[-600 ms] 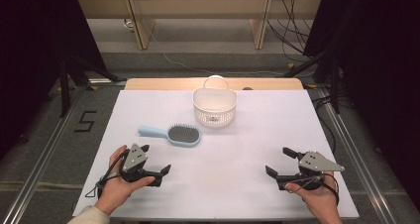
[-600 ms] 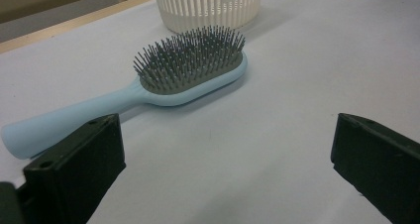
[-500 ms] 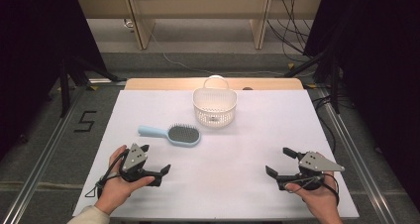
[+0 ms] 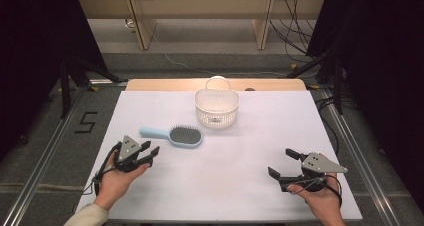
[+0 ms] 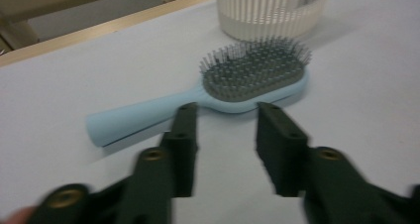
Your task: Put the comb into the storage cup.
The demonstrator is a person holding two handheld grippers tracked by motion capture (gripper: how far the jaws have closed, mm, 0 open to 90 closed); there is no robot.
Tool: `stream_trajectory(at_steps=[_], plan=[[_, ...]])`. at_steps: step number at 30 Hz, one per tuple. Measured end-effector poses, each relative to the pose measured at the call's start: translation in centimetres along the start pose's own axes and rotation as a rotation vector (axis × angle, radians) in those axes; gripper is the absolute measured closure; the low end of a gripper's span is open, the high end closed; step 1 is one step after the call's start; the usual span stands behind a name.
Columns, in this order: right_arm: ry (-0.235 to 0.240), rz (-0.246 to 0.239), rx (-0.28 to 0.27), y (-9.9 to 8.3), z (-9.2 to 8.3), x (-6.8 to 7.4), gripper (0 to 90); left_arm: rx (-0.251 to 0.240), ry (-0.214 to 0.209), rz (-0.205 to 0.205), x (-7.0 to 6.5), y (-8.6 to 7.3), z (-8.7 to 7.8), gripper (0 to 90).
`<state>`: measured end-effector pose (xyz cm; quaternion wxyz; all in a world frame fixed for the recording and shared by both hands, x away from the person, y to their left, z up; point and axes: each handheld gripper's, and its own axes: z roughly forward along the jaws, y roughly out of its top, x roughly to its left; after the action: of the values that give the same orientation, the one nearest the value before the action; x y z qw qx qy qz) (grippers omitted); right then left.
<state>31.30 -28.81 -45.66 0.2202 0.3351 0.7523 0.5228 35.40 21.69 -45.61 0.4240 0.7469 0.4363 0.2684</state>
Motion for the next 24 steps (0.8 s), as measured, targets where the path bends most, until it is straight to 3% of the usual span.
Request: stream_trajectory(at_steps=[1,3,7,9,15,24], plan=[[-0.001,-0.002,0.0,0.0,0.0,0.0,11.2,0.018,0.015,-0.019,0.5,0.2,0.3,81.1],[-0.001,-0.002,0.002,0.0,0.0,-0.1,11.2,0.047,0.054,-0.046,1.5,0.8,1.3,89.7],[-0.003,-0.004,0.002,0.0,0.0,0.0,11.2,0.081,0.12,-0.051,3.2,2.1,3.8,90.0],[-0.003,-0.004,0.001,0.0,0.0,-0.1,11.2,0.094,0.125,-0.068,3.7,2.7,5.1,90.0],[-0.003,0.001,-0.002,0.0,0.0,-0.1,11.3,0.146,0.147,-0.069,4.6,3.4,8.5,90.0],[0.001,-0.001,-0.005,0.0,0.0,-0.1,11.7,0.235,0.16,-0.083,5.1,3.8,11.4,90.0]])
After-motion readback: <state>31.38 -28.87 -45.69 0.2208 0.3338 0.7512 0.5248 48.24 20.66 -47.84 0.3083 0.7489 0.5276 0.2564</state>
